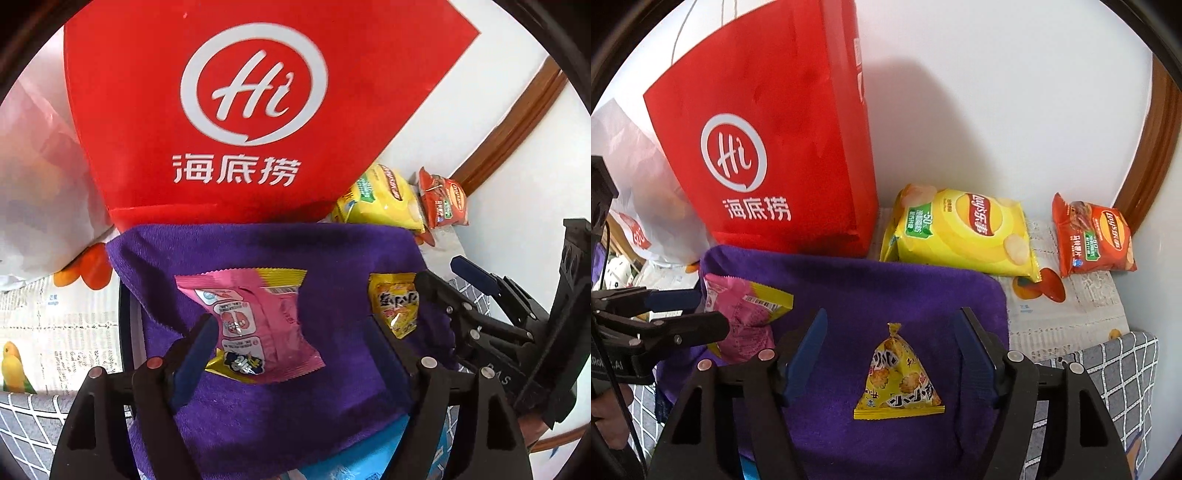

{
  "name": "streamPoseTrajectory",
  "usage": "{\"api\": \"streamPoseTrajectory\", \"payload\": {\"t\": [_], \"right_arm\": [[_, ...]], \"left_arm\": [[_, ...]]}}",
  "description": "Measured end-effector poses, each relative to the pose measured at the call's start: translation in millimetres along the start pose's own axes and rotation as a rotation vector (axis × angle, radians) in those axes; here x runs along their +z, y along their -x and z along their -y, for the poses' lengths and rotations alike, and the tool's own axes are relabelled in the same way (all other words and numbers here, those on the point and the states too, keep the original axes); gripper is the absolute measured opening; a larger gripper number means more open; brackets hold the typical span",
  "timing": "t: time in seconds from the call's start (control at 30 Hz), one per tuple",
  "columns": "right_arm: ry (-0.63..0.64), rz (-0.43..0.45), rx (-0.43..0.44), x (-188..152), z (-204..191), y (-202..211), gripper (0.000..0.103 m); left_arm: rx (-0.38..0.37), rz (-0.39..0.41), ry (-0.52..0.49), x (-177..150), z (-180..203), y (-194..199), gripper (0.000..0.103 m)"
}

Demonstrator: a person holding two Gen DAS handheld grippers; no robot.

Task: Organize snacks
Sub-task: 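Lower the pink snack bag onto the purple towel and open the left tool, then withdraw both tools from the towel back toward the snack pile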

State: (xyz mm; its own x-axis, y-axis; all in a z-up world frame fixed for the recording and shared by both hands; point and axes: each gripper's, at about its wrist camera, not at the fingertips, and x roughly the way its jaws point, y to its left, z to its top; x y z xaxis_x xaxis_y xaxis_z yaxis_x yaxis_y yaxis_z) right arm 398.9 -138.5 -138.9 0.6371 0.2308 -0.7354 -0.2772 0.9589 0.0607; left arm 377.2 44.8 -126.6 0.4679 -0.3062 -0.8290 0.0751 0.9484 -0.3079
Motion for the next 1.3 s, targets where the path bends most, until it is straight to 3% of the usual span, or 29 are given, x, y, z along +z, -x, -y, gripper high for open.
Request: {"api": "streamPoseTrajectory", "payload": {"t": [0.27, 0.43, 1.0, 1.3], "right_arm": [[-0.061, 0.053, 0.018, 3, 5, 27, 0.076], [-0.108, 0.039, 0.045, -5, 7, 41, 0.078], [-0.132, -0.043, -0.127, -71, 19, 110, 0.087], [-0.154, 0.083, -0.095, -106, 21, 147, 0.087]], "left_arm": [[-0.034, 0.031, -0.011, -1, 5, 17, 0.08], [-0.054, 0.052, -0.001, 0, 5, 28, 0.08], [-0.057, 0.135, -0.06, -20, 28, 82, 0.08], [-0.026, 0.185, -0.116, -67, 37, 117, 0.08]]}}
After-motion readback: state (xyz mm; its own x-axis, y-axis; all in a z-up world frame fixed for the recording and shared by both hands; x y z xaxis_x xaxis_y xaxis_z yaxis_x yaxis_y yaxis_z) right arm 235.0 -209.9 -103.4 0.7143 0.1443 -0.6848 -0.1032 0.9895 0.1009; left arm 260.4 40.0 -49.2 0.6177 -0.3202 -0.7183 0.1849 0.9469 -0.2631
